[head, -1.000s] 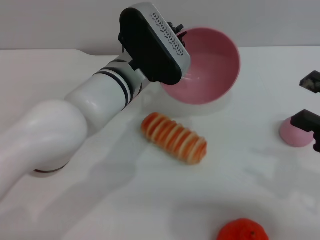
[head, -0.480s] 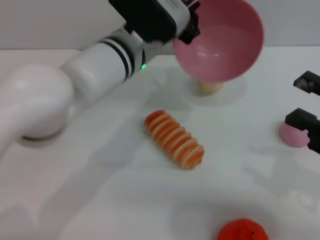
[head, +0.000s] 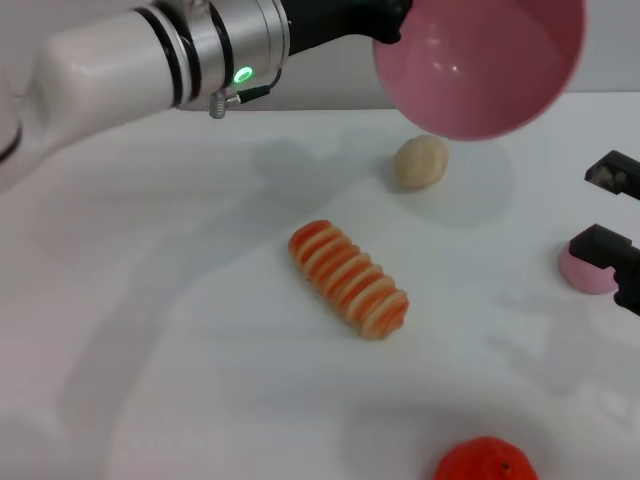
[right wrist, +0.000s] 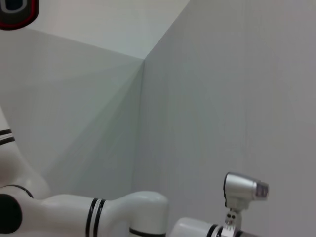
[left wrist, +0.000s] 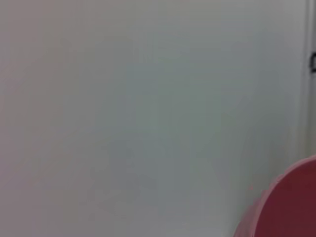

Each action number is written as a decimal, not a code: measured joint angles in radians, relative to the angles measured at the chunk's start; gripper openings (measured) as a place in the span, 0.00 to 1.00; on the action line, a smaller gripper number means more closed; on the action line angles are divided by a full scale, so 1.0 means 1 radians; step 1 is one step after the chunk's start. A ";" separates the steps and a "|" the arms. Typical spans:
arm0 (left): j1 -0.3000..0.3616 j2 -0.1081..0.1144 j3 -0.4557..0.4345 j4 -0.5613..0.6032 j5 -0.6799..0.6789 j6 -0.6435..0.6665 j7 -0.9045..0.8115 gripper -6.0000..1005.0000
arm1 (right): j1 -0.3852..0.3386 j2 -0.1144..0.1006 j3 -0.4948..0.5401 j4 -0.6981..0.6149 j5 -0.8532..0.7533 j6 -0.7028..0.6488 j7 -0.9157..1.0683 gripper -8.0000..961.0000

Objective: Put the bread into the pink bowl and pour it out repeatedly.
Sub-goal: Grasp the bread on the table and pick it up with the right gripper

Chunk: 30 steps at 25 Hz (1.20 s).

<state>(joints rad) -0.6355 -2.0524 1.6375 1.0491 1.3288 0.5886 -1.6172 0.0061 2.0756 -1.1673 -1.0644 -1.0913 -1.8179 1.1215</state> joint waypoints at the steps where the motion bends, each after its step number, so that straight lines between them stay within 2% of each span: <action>1: 0.000 0.000 0.000 0.000 0.000 0.000 0.000 0.05 | 0.001 0.000 0.000 0.000 0.000 0.000 0.001 0.50; 2: -0.025 0.005 -0.059 -0.018 0.049 0.106 -0.094 0.05 | 0.002 -0.001 0.000 0.000 -0.002 0.000 0.002 0.50; 4: -0.047 0.006 -0.110 -0.036 0.094 0.181 -0.161 0.05 | 0.003 -0.001 0.000 0.000 -0.008 0.000 0.002 0.50; 6: -0.047 0.006 -0.110 -0.036 0.094 0.181 -0.161 0.05 | 0.005 -0.002 -0.001 0.000 -0.012 0.001 0.003 0.50; 7: -0.100 0.008 -0.184 -0.075 0.202 0.307 -0.275 0.05 | 0.005 -0.002 -0.001 0.000 -0.015 0.001 0.003 0.50; 8: -0.125 0.010 -0.209 -0.092 0.259 0.353 -0.328 0.05 | 0.006 -0.002 -0.002 0.000 -0.017 0.002 0.004 0.50; 11: -0.125 0.010 -0.209 -0.092 0.259 0.353 -0.328 0.05 | 0.009 -0.002 -0.003 0.000 -0.026 0.007 0.015 0.50; 12: -0.207 0.021 -0.273 -0.117 0.521 0.467 -0.519 0.05 | 0.011 -0.003 -0.003 0.000 -0.031 0.008 0.020 0.50; 13: -0.228 0.022 -0.299 -0.112 0.633 0.509 -0.580 0.05 | 0.013 -0.003 -0.001 0.000 -0.035 0.009 0.024 0.50; 16: -0.246 0.017 -0.343 -0.093 0.776 0.553 -0.647 0.05 | 0.018 -0.003 0.005 -0.001 -0.055 0.012 0.041 0.50; 17: -0.246 0.017 -0.343 -0.093 0.776 0.553 -0.647 0.05 | 0.019 -0.004 0.007 -0.001 -0.060 0.014 0.048 0.50; 18: -0.254 0.012 -0.405 -0.057 0.947 0.590 -0.710 0.05 | 0.021 -0.004 0.008 -0.004 -0.066 0.018 0.060 0.50; 19: -0.259 0.017 -0.455 -0.038 1.059 0.620 -0.749 0.05 | 0.022 -0.004 0.009 -0.007 -0.073 0.023 0.069 0.50; 25: -0.267 0.032 -0.549 -0.024 1.190 0.710 -0.765 0.05 | 0.022 -0.004 0.022 -0.097 -0.201 0.136 0.204 0.50; 30: -0.243 0.038 -0.580 0.030 1.278 0.802 -0.772 0.05 | 0.040 -0.004 0.026 -0.268 -0.442 0.289 0.485 0.53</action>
<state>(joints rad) -0.8790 -2.0144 1.0571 1.0792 2.6070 1.3902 -2.3890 0.0460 2.0714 -1.1411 -1.3319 -1.5336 -1.5291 1.6065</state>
